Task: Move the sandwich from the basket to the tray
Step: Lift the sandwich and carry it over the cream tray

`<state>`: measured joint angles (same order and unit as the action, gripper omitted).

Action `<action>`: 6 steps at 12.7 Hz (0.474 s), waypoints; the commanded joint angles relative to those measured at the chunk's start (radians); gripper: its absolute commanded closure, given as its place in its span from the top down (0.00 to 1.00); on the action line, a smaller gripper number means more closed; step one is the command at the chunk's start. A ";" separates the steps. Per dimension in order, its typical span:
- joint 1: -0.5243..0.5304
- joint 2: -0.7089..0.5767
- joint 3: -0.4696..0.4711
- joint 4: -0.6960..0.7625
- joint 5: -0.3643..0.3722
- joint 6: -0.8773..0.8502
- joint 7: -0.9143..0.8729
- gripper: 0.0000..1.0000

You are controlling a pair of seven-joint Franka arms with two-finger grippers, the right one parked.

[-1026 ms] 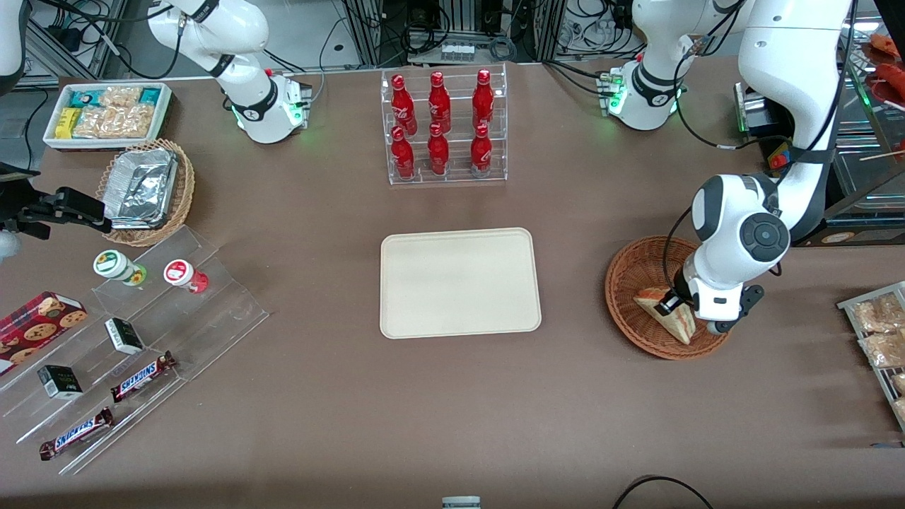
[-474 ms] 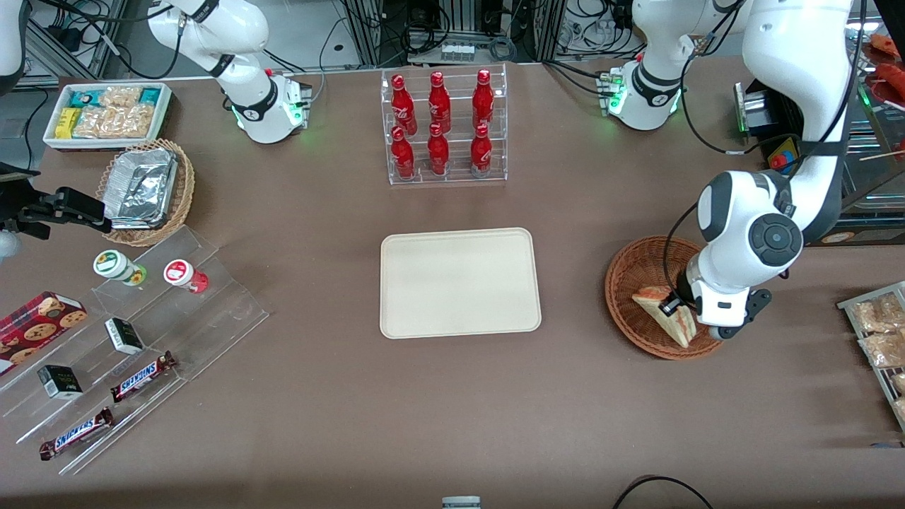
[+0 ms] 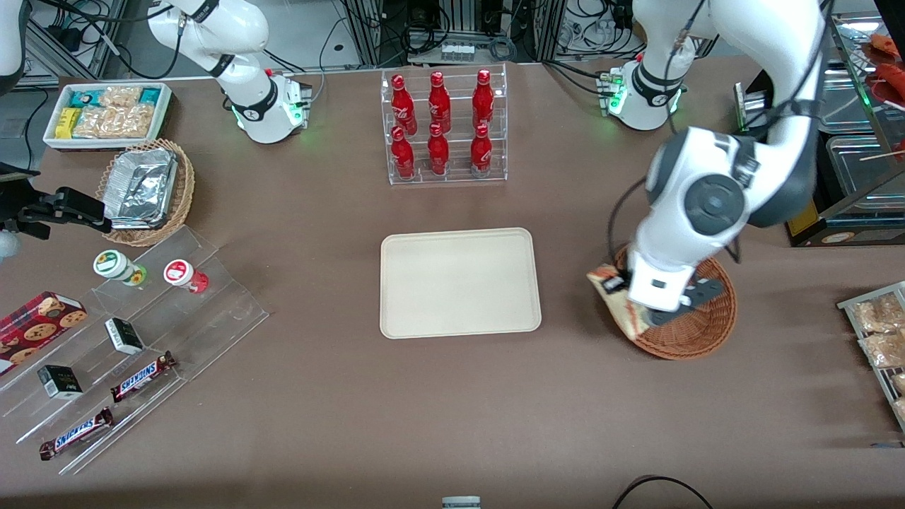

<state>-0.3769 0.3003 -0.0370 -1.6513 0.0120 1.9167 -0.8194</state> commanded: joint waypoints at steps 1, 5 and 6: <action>-0.112 0.045 0.012 0.079 -0.001 -0.025 -0.010 0.00; -0.250 0.143 0.012 0.154 -0.004 -0.016 -0.014 0.00; -0.281 0.161 0.012 0.169 -0.003 -0.015 -0.015 0.00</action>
<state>-0.6093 0.4047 -0.0398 -1.5502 0.0112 1.9178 -0.8308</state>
